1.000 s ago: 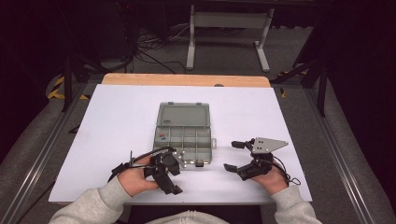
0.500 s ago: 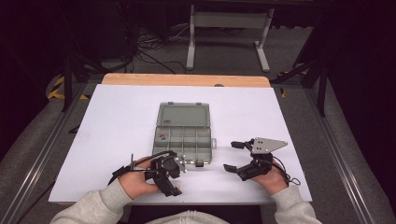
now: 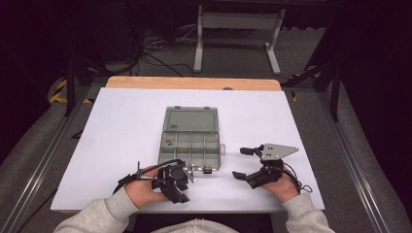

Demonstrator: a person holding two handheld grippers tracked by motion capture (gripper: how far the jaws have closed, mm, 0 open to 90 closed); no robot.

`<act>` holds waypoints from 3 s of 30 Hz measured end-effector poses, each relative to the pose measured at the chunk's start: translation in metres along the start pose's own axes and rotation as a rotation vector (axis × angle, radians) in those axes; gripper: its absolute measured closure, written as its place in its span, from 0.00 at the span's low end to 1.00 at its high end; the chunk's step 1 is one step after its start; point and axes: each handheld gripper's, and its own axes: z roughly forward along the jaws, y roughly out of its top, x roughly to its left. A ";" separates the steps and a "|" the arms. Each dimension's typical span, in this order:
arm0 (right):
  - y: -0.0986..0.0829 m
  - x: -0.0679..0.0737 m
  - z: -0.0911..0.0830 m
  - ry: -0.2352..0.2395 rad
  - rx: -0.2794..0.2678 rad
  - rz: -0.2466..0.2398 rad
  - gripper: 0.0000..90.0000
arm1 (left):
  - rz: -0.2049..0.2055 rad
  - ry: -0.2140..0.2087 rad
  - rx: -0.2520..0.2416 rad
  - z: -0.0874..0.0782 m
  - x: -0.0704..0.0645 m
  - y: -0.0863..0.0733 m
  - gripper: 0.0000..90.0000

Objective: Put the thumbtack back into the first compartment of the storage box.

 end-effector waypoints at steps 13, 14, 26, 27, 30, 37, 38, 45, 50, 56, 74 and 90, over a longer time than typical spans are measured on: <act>0.000 0.001 0.001 0.006 0.004 -0.005 0.12 | 0.004 0.053 0.026 0.002 -0.002 0.000 0.90; 0.000 0.001 0.001 0.007 0.004 -0.002 0.12 | 0.003 0.055 0.030 0.001 -0.002 0.001 0.90; 0.000 0.001 0.001 0.006 0.005 -0.003 0.12 | -0.011 0.045 0.008 -0.007 0.002 0.000 0.91; 0.000 0.001 0.001 0.005 0.005 -0.003 0.12 | -0.017 0.047 -0.002 -0.008 0.002 0.000 0.91; 0.000 0.001 0.001 0.005 0.005 -0.003 0.12 | -0.014 0.055 -0.001 -0.014 0.003 0.001 0.91; 0.000 0.001 0.001 0.005 0.005 -0.002 0.12 | 0.003 0.058 0.004 -0.023 0.005 0.004 0.91; 0.000 0.001 0.001 0.006 0.005 -0.002 0.12 | 0.001 0.063 0.002 -0.025 0.005 0.004 0.91; 0.000 0.000 0.001 0.006 0.003 -0.001 0.12 | 0.006 0.065 -0.014 -0.037 0.008 0.007 0.91; 0.000 0.001 0.002 0.007 0.003 0.000 0.12 | 0.006 0.063 -0.020 -0.046 0.010 0.011 0.91; 0.000 0.000 0.002 0.005 0.002 0.001 0.12 | 0.017 0.064 -0.021 -0.054 0.012 0.013 0.91; -0.001 0.000 0.002 0.005 0.004 -0.001 0.12 | -0.035 0.089 -0.086 -0.081 0.029 0.015 0.91; -0.001 0.000 0.001 0.005 0.007 -0.001 0.12 | -0.094 0.110 -0.135 -0.098 0.051 0.010 0.91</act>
